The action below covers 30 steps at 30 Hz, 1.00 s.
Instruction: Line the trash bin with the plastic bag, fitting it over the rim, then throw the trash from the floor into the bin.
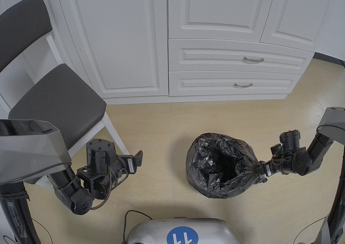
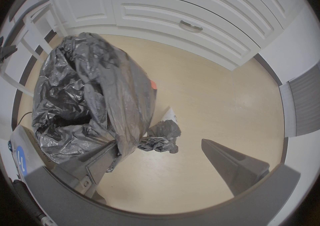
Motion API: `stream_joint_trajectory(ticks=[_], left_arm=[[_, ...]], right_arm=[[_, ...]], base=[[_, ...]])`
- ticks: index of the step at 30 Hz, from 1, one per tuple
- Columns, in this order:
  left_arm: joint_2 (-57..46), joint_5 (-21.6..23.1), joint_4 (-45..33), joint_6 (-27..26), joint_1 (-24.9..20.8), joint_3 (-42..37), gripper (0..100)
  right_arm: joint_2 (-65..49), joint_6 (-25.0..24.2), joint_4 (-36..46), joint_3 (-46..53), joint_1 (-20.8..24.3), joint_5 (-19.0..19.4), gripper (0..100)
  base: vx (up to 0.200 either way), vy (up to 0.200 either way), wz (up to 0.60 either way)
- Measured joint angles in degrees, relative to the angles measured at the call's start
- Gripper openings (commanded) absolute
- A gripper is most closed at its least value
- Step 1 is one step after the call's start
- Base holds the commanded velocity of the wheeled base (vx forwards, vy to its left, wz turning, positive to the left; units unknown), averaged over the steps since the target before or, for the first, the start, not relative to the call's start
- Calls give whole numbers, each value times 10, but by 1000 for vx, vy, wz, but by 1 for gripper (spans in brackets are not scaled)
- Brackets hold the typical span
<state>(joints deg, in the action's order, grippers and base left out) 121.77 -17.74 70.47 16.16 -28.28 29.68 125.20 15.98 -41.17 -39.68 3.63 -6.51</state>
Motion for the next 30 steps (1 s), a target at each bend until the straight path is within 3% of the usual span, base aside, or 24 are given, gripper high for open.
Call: stream_joint_trajectory(ticks=[4, 11, 19, 25, 30], left_arm=[[1, 0, 0, 0, -1, -1, 100], [4, 0, 1, 0, -1, -1, 100], [5, 1, 1, 0, -2, 2, 100], [5, 1, 5, 2, -3, -1, 100], [4, 1, 13, 5, -7, -15, 100]], right_arm=[[18, -7, -1, -16, -4, 2, 100], [87, -65, -15, -78, 0, 10, 100], [155, -127, -13, -153, 4, 68, 100], [157, -131, -16, -148, 3, 84, 100], [103, -105, -18, -109, -12, 104, 100]], base=[[0, 0, 0], [0, 0, 0], [0, 0, 0], [0, 0, 0], [0, 0, 0]])
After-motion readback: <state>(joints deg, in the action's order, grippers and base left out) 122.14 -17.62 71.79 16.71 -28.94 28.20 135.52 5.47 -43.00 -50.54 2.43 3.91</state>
